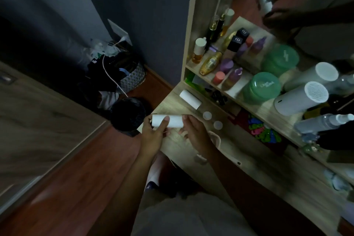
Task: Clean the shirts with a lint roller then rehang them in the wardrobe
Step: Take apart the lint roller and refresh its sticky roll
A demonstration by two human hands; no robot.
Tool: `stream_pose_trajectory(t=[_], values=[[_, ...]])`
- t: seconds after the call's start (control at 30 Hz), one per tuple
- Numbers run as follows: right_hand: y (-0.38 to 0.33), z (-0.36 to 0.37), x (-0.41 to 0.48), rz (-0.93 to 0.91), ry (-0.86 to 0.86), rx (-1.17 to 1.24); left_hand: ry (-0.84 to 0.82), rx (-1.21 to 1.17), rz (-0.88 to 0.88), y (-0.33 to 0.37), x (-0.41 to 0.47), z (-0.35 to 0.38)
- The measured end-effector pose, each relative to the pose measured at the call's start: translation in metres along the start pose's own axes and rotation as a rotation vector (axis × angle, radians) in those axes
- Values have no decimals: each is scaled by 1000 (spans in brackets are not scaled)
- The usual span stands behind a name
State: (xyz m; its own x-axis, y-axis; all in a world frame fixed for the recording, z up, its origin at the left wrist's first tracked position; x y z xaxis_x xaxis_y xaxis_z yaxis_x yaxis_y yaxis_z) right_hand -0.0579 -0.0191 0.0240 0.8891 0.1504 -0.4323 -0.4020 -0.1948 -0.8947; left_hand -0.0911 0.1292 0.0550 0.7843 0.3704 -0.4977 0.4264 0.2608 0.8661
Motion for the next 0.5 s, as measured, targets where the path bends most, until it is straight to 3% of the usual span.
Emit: stream_pose_trajectory(t=[0.27, 0.5], values=[[-28, 83, 13, -9, -113, -37, 153, 179, 54, 7, 15, -88], [-18, 198, 52, 86, -168, -120, 329, 187, -97, -16, 74, -198]])
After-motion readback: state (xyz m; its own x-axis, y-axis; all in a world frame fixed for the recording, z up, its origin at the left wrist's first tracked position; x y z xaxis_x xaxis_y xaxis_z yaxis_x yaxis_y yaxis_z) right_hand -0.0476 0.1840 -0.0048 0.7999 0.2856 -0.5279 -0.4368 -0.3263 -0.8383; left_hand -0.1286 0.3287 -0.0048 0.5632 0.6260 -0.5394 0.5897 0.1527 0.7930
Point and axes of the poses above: each hand's wrist, its own x-axis towards the middle knuckle, its own z-axis out of the palm, y = z × x, the point moved 1 cm from there along x, towards the middle knuckle
